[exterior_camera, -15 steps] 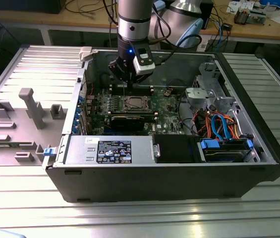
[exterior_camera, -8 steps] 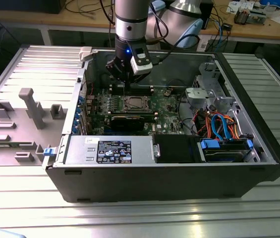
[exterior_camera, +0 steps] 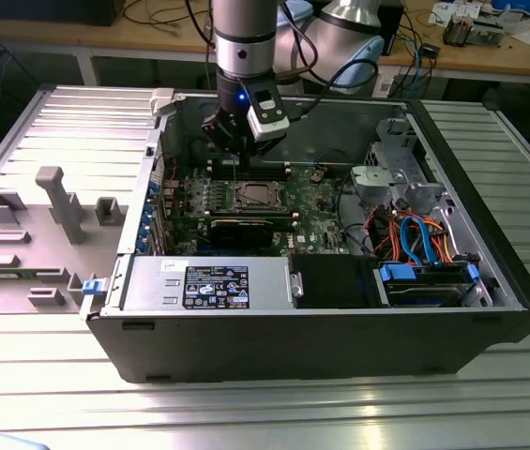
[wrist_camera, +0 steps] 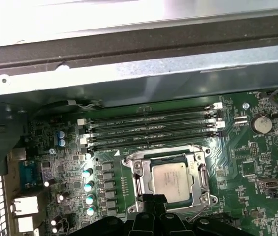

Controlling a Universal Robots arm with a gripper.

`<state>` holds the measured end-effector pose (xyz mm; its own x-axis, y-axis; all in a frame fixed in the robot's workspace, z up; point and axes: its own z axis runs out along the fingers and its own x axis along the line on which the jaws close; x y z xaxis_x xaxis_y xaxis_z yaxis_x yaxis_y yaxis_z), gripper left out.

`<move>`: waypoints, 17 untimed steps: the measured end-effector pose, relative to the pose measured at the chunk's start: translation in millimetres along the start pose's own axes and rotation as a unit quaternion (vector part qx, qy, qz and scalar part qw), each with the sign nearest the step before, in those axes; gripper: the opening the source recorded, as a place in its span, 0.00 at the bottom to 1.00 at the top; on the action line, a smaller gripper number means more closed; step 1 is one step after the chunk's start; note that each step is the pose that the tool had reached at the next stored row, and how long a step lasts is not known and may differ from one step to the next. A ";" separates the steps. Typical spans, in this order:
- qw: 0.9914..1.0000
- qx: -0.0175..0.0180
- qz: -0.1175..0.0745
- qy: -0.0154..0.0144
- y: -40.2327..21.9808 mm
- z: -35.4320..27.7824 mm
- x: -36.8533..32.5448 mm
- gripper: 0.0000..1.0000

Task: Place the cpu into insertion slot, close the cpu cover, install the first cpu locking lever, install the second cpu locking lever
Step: 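Install the first cpu locking lever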

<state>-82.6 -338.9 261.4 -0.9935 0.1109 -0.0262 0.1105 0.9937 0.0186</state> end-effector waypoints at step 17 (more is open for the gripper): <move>1.000 -0.001 -0.015 0.000 -0.8 -0.8 6.9 0.11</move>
<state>-89.6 -338.9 262.0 -0.9964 0.0807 -0.0262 0.0801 0.9966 0.0207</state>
